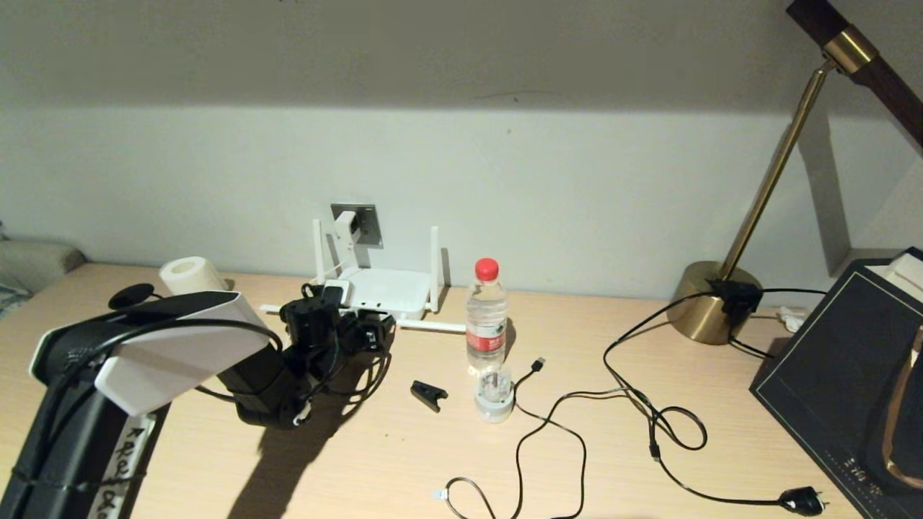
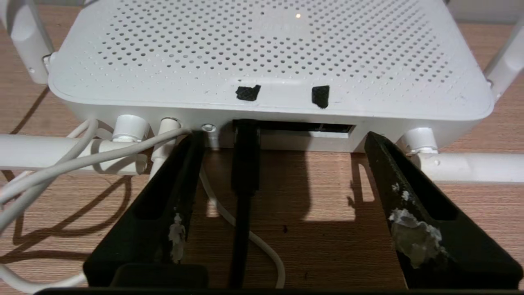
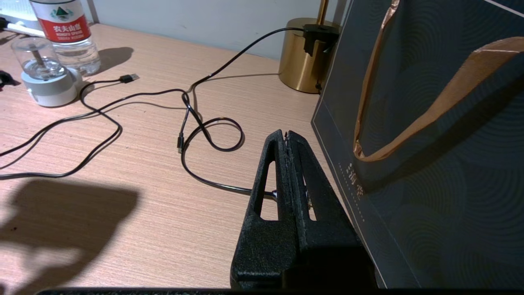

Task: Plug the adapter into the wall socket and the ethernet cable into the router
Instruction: Plug cable into router interface

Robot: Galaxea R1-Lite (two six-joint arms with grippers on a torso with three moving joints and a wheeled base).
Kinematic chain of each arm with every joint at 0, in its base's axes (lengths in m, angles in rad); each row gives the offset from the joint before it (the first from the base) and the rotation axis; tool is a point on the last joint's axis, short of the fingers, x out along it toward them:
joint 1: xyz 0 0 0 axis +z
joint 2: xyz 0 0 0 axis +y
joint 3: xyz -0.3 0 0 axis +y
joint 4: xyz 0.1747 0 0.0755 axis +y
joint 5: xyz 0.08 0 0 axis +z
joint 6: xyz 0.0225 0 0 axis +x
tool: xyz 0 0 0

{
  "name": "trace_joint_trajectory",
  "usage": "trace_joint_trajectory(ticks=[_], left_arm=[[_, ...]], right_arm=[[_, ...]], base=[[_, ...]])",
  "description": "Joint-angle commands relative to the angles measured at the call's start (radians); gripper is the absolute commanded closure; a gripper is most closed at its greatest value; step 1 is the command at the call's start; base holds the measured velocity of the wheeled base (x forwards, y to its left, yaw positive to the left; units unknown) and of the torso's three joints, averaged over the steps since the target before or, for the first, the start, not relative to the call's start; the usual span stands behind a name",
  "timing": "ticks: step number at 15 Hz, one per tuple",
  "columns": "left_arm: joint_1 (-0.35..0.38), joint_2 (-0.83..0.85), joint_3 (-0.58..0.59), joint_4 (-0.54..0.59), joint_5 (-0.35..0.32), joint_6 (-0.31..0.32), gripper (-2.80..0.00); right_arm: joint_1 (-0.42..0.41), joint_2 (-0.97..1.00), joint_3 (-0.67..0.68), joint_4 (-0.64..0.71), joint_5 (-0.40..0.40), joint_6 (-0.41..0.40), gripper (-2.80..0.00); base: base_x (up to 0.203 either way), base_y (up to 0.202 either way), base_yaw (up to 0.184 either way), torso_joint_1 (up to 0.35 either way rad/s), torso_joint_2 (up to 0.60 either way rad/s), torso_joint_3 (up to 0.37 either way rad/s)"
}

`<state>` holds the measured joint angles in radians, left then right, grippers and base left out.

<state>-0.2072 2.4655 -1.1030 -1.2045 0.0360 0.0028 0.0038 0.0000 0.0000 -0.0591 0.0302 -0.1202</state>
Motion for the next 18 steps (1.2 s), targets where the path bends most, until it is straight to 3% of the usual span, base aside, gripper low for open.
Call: trace_joint_trajectory(ticks=[1, 18], left_arm=[[-0.004, -0.017, 0.015, -0.01, 0.001, 0.0, -2.8], [-0.048, -0.177, 0.102, -0.012, 0.011, 0.004, -2.8]], right_arm=[[0.001, 0.002, 0.023, -0.001, 0.0, -0.001, 0.0], [0.001, 0.002, 0.023, -0.001, 0.0, -0.001, 0.0]], base=[[0.0, 0.0, 0.0, 0.0, 0.0, 0.0], [0.0, 0.0, 0.0, 0.0, 0.0, 0.0]])
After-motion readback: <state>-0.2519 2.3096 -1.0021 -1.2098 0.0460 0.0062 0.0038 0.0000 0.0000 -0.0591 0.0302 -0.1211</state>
